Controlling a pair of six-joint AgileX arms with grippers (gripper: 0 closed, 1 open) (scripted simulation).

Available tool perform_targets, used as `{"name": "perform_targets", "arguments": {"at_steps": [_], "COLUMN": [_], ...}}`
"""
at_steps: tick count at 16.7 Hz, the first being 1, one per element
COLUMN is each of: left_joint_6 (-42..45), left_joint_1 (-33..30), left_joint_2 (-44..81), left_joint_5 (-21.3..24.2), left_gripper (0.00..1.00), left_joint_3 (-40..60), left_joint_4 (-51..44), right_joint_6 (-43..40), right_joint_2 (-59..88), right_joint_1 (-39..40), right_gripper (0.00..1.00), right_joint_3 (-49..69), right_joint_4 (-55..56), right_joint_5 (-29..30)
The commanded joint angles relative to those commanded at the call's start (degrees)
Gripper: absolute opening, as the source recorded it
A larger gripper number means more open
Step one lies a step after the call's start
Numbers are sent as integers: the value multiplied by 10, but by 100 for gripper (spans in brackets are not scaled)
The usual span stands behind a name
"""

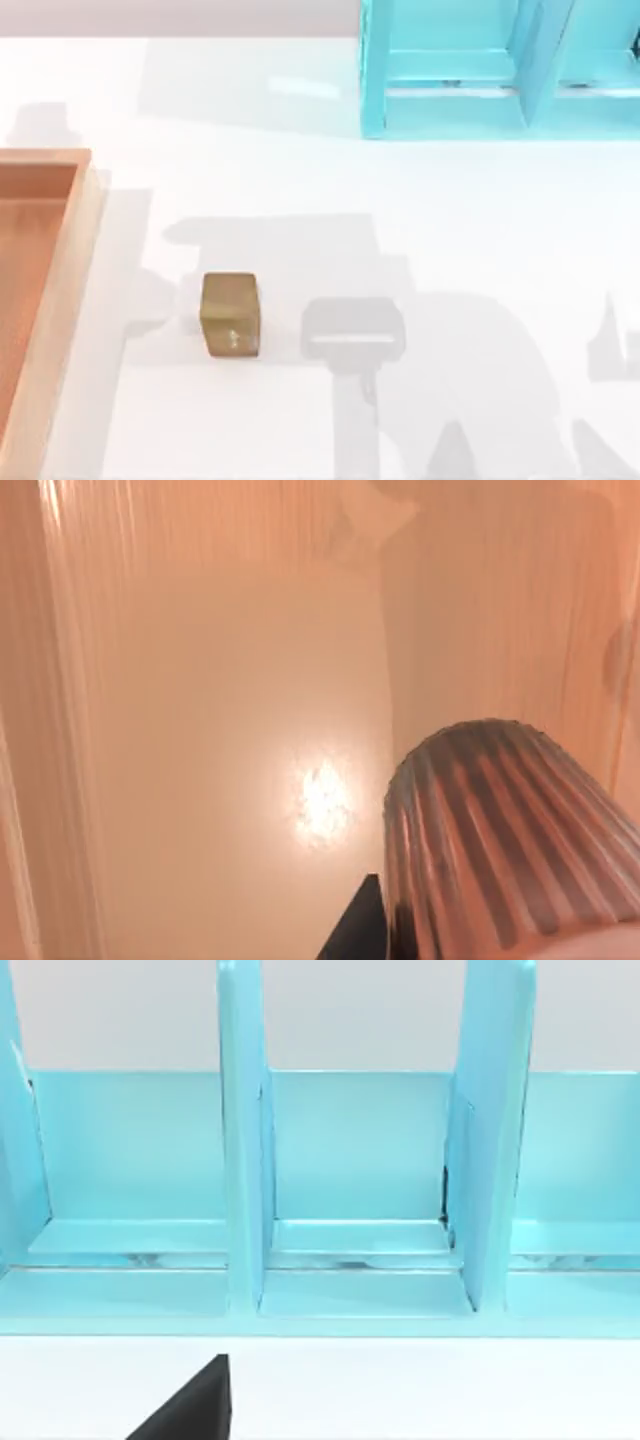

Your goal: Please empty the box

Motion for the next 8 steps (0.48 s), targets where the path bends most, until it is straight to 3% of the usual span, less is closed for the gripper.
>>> {"name": "perform_targets", "arguments": {"at_steps": [8], "left_joint_6": [2], "left_joint_1": [2], "left_joint_2": [19], "left_joint_5": [-8], "left_gripper": [0], "left_joint_3": [13], "left_joint_4": [-21], "right_joint_6": [0], "right_joint_2": [0], "right_joint_1": [0], "right_gripper": [100], "right_joint_3": [0], "right_joint_4": [0], "right_joint_5": [0]}}
